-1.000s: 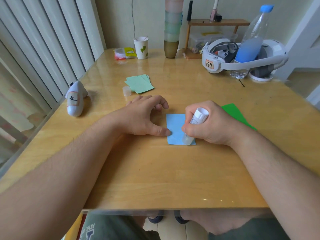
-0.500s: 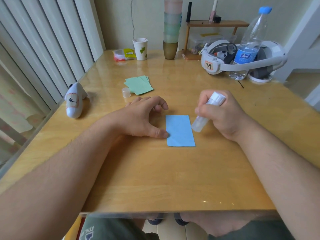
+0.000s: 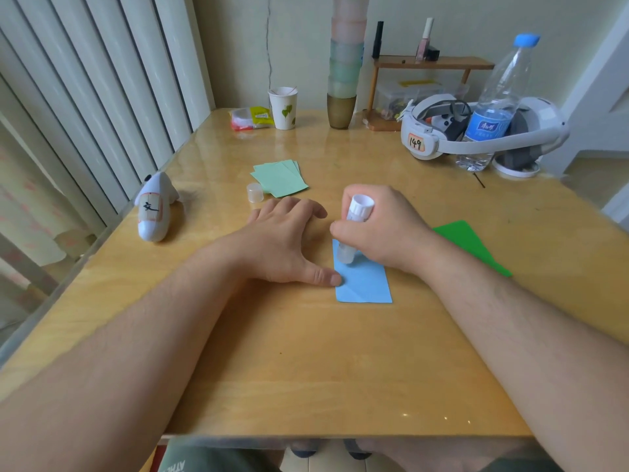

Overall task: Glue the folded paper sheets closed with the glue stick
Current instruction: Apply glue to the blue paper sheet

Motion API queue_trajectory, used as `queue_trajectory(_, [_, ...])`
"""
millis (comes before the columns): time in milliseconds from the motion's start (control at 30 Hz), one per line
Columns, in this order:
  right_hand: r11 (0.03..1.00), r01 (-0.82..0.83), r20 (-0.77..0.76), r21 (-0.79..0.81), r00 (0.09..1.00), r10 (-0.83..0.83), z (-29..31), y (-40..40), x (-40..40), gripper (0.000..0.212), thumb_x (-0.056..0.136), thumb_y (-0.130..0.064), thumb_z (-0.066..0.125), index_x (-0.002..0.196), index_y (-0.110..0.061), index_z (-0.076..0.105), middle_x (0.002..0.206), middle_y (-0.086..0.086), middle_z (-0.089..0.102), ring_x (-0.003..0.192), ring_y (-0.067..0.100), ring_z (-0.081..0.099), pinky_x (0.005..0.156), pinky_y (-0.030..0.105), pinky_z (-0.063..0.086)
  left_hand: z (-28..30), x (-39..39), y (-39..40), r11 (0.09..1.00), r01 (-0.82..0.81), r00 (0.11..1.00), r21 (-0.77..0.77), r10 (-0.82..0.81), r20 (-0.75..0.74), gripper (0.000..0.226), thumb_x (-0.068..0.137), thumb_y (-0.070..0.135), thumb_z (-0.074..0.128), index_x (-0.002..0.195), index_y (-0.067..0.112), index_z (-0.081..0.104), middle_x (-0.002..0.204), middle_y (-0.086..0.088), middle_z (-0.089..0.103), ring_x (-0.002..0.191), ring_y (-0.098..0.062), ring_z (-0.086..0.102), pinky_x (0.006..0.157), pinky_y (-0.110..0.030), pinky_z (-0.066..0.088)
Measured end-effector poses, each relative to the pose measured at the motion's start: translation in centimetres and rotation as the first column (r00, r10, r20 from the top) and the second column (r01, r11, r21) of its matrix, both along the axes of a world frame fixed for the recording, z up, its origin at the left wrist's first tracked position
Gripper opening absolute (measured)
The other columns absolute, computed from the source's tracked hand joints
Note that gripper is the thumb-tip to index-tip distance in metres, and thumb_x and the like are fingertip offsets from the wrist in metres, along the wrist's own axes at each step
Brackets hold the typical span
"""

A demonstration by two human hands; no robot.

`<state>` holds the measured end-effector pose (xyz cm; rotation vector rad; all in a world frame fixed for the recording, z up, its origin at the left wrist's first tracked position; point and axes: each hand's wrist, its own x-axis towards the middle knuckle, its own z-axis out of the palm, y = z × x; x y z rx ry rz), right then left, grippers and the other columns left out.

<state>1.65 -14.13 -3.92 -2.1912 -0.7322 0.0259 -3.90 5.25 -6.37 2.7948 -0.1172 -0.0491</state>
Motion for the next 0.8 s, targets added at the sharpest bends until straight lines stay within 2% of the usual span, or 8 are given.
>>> queue_trajectory(100, [1.0, -0.016, 0.003, -0.006, 1.0, 0.016, -0.5, 0.2, -0.3, 0.025, 0.077, -0.02, 0.074, 0.067, -0.014, 0.052, 0.055, -0.009, 0.048, 0.058, 0.011, 0.04, 0.054, 0.029, 0.036, 0.0, 0.1, -0.1, 1.0, 0.001, 1.0, 0.006, -0.001, 0.007, 0.102, 0.057, 0.087, 0.075, 0.141, 0.047, 0.032, 0.144, 0.013, 0.033, 0.139, -0.017, 0.024, 0.111, -0.035, 0.022])
queue_trajectory(367, [0.997, -0.03, 0.08, -0.075, 0.996, 0.036, -0.5, 1.2, -0.2, 0.027, 0.076, -0.024, 0.069, 0.073, -0.008, 0.047, 0.058, -0.006, 0.043, 0.059, 0.013, 0.034, 0.054, 0.032, 0.033, 0.2, 0.0, -0.2, 1.0, -0.008, 1.0, 0.022, 0.009, -0.014, 0.109, 0.055, 0.088, 0.073, 0.145, 0.044, 0.03, 0.146, 0.011, 0.032, 0.142, -0.018, 0.022, 0.112, -0.037, 0.021])
queue_trajectory(500, [0.995, -0.017, 0.087, -0.095, 0.996, 0.025, -0.1, 1.6, 0.3, 0.031, 0.075, -0.026, 0.069, 0.065, -0.017, 0.042, 0.05, -0.011, 0.042, 0.055, 0.01, 0.036, 0.046, 0.023, 0.028, 0.2, 0.0, -0.2, 1.0, -0.012, 1.0, 0.017, 0.012, -0.027, 0.112, 0.05, 0.092, 0.068, 0.144, 0.043, 0.03, 0.147, 0.011, 0.032, 0.143, -0.019, 0.022, 0.116, -0.038, 0.021])
queue_trajectory(600, [0.994, -0.005, 0.094, -0.11, 0.995, 0.016, 0.0, 1.8, 0.6, 0.034, 0.076, -0.028, 0.07, 0.063, -0.019, 0.039, 0.049, -0.012, 0.042, 0.053, 0.008, 0.037, 0.044, 0.021, 0.027, 0.3, -0.1, -0.4, 1.0, -0.017, 1.0, 0.019, 0.017, -0.025, 0.111, 0.054, 0.088, 0.072, 0.146, 0.042, 0.03, 0.151, 0.011, 0.031, 0.145, -0.019, 0.02, 0.116, -0.039, 0.02])
queue_trajectory(800, [0.988, 0.036, 0.136, -0.149, 0.991, -0.016, 0.3, 2.3, 1.1, 0.033, 0.078, -0.028, 0.068, 0.065, -0.018, 0.039, 0.057, -0.006, 0.043, 0.057, 0.013, 0.036, 0.05, 0.029, 0.028, 0.3, -0.1, -0.3, 1.0, -0.015, 0.999, 0.011, 0.015, -0.03, 0.108, 0.058, 0.087, 0.074, 0.145, 0.043, 0.029, 0.149, 0.011, 0.031, 0.144, -0.019, 0.02, 0.117, -0.04, 0.02])
